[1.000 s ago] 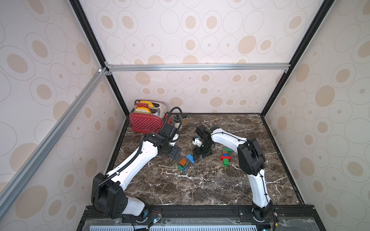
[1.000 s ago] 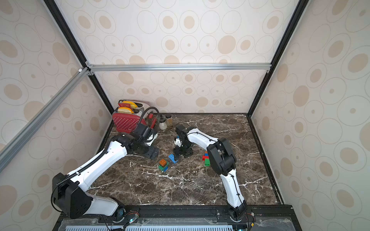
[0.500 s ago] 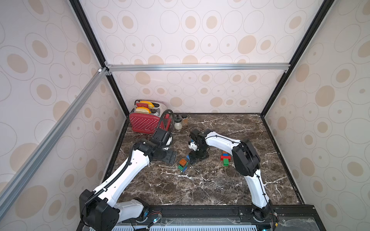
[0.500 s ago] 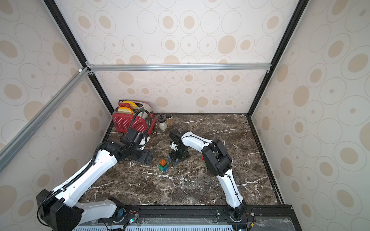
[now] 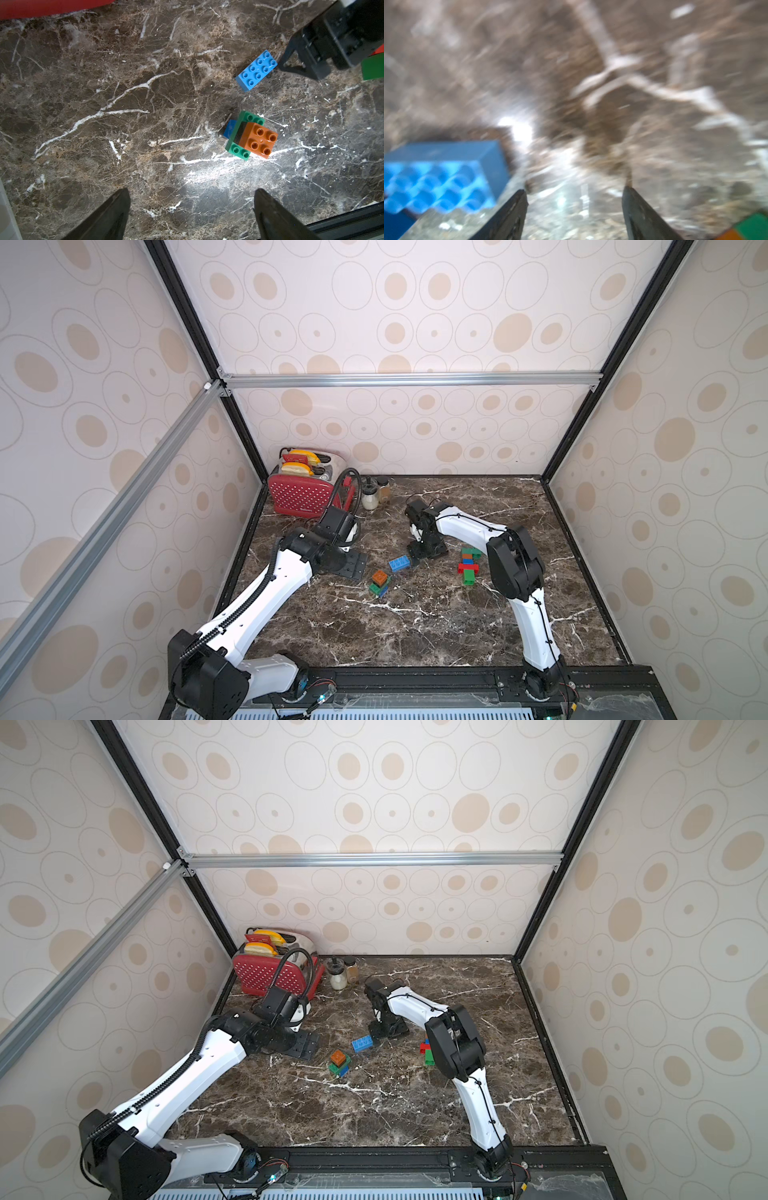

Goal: Assemble the letter f with lego
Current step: Pick up the lego brick from the center of the board.

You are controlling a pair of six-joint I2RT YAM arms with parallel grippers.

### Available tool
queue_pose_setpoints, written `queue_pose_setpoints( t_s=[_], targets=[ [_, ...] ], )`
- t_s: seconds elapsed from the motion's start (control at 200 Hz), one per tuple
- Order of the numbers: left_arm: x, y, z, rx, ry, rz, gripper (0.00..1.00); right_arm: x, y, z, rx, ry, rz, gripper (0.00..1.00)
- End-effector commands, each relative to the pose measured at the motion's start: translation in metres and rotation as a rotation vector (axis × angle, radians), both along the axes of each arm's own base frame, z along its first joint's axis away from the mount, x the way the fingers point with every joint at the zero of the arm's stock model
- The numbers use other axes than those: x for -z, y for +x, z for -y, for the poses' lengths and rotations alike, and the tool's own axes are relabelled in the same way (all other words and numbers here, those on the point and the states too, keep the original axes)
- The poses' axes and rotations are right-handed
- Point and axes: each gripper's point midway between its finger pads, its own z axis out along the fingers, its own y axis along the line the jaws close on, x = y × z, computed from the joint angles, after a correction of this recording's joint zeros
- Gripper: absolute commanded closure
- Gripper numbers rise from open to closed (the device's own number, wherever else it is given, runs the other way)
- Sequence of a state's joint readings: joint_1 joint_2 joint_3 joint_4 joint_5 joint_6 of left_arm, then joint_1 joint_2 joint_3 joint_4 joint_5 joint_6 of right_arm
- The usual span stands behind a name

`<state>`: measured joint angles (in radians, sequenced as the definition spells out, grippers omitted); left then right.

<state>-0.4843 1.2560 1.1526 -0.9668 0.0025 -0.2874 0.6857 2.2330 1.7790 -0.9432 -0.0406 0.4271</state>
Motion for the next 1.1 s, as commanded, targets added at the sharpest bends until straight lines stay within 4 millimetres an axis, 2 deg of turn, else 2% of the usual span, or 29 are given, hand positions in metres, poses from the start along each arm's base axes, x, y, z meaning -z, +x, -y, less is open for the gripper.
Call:
queue_pose_setpoints(
  t_s=[0.0, 0.12, 0.225, 0.376, 0.466, 0.586, 0.816, 1.092],
  targets=[
    [0.002, -0.007, 0.0, -0.025, -0.025, -0.028, 0.05, -0.007, 0.003, -0.012, -0.006, 0.042, -0.006, 0.24],
    [0.005, -0.009, 0.0, -0.032, -0.031, -0.033, 0.05, -0.023, -0.015, -0.033, -0.062, 0.127, -0.012, 0.22],
    [0.008, -0.011, 0.0, -0.032, -0.04, -0.033, 0.05, -0.033, -0.031, -0.06, -0.127, 0.24, -0.015, 0.18],
    [0.011, -0.014, 0.0, -0.036, -0.051, -0.041, 0.04, -0.034, -0.04, -0.082, -0.173, 0.286, -0.022, 0.15],
    [0.011, -0.016, 0.0, -0.034, -0.057, -0.042, 0.03, -0.03, -0.039, -0.08, -0.155, 0.254, -0.016, 0.15],
    [0.01, -0.016, -0.001, -0.035, -0.056, -0.042, 0.03, -0.026, -0.036, -0.067, -0.101, 0.181, -0.003, 0.16],
    [0.016, -0.02, -0.003, -0.037, -0.049, -0.057, 0.03, -0.023, -0.038, -0.083, -0.117, 0.228, -0.028, 0.17],
    [0.017, -0.022, -0.004, -0.039, -0.051, -0.058, 0.03, -0.005, -0.035, -0.071, -0.11, 0.132, -0.03, 0.18]
  ],
)
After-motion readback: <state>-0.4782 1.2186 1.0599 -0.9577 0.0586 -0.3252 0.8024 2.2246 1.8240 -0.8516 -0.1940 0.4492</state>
